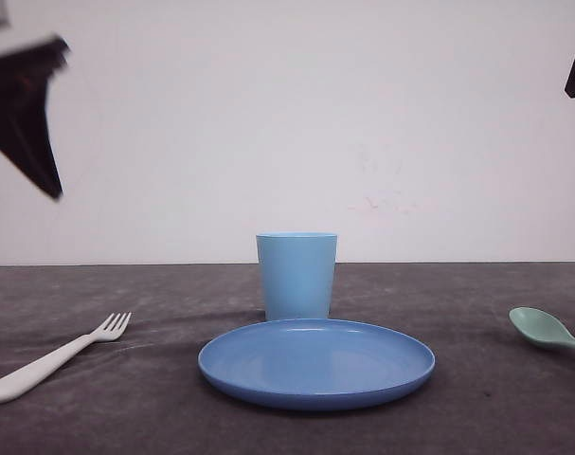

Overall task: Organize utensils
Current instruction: 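Lower the left gripper onto the white fork and close on its handle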

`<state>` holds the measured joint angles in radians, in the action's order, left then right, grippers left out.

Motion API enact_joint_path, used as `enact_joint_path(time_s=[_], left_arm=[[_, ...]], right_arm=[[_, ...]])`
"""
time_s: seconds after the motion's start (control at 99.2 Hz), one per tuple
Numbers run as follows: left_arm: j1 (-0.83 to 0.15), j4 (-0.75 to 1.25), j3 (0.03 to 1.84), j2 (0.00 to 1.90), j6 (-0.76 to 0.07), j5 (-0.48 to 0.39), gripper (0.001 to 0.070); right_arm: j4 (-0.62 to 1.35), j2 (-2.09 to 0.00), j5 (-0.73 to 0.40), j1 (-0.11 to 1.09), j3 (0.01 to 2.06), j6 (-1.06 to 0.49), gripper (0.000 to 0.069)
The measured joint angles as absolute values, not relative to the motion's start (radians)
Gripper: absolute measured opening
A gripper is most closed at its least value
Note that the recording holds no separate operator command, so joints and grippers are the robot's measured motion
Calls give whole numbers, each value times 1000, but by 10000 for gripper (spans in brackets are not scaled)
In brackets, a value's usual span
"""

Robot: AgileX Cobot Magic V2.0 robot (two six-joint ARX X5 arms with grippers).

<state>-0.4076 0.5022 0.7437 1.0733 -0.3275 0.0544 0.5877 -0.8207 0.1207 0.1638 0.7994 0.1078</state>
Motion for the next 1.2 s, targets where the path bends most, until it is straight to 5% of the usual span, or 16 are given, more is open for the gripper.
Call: enact_joint_path(time_s=[0.353, 0.746, 1.079, 1.2], left_arm=[[-524, 418, 744, 1328, -385, 92, 349], [-535, 366, 744, 1462, -395, 126, 343], [-537, 352, 765, 1498, -405, 147, 61], [-539, 350, 765, 1495, -406, 148, 40]], right_arm=[[588, -821, 121, 164, 799, 108, 379], [595, -821, 121, 164, 799, 108, 379], [595, -821, 121, 164, 799, 108, 379], [595, -821, 121, 164, 799, 108, 379]])
